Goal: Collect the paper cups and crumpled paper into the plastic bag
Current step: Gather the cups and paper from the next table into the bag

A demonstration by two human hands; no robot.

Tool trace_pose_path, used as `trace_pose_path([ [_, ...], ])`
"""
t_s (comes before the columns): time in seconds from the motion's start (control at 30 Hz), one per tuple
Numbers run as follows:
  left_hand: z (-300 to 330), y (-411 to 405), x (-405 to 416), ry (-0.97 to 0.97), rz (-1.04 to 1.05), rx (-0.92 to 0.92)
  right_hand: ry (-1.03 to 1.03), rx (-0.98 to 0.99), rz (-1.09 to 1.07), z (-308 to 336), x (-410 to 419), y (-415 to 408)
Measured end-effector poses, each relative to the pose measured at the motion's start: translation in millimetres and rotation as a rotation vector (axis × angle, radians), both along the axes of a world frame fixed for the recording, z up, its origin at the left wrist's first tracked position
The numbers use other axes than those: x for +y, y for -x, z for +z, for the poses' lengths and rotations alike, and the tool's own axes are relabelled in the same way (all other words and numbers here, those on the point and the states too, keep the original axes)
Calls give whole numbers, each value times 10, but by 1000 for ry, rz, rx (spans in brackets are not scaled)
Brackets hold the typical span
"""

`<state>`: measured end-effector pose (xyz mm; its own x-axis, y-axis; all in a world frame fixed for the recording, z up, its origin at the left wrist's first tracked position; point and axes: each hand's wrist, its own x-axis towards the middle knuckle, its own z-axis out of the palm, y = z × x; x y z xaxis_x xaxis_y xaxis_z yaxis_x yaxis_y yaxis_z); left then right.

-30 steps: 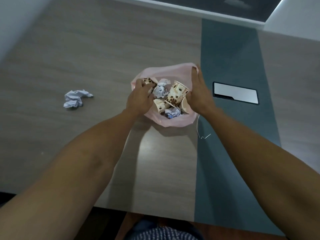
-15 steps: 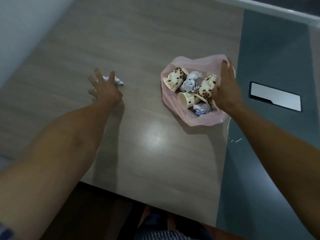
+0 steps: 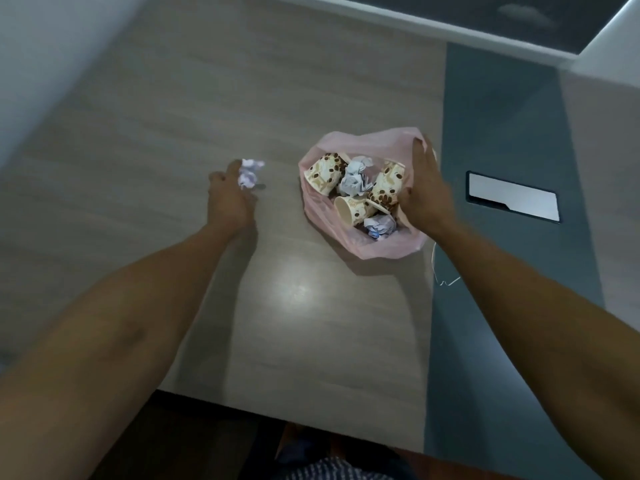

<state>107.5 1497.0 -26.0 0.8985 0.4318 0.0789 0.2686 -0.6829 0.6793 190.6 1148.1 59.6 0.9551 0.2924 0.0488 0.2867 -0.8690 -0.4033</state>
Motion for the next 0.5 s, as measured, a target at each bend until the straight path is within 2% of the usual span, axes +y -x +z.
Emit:
trace_pose_path([
  [0.1, 288, -134, -512, 76, -110, -115, 25, -13, -23, 96, -93, 13],
  [0.23, 688, -211, -1259, 46, -312, -250, 41, 36, -67, 275, -244, 40],
  [0.5, 847, -326, -1999, -83, -582, -284, -30, 84, 8, 513, -468, 106],
])
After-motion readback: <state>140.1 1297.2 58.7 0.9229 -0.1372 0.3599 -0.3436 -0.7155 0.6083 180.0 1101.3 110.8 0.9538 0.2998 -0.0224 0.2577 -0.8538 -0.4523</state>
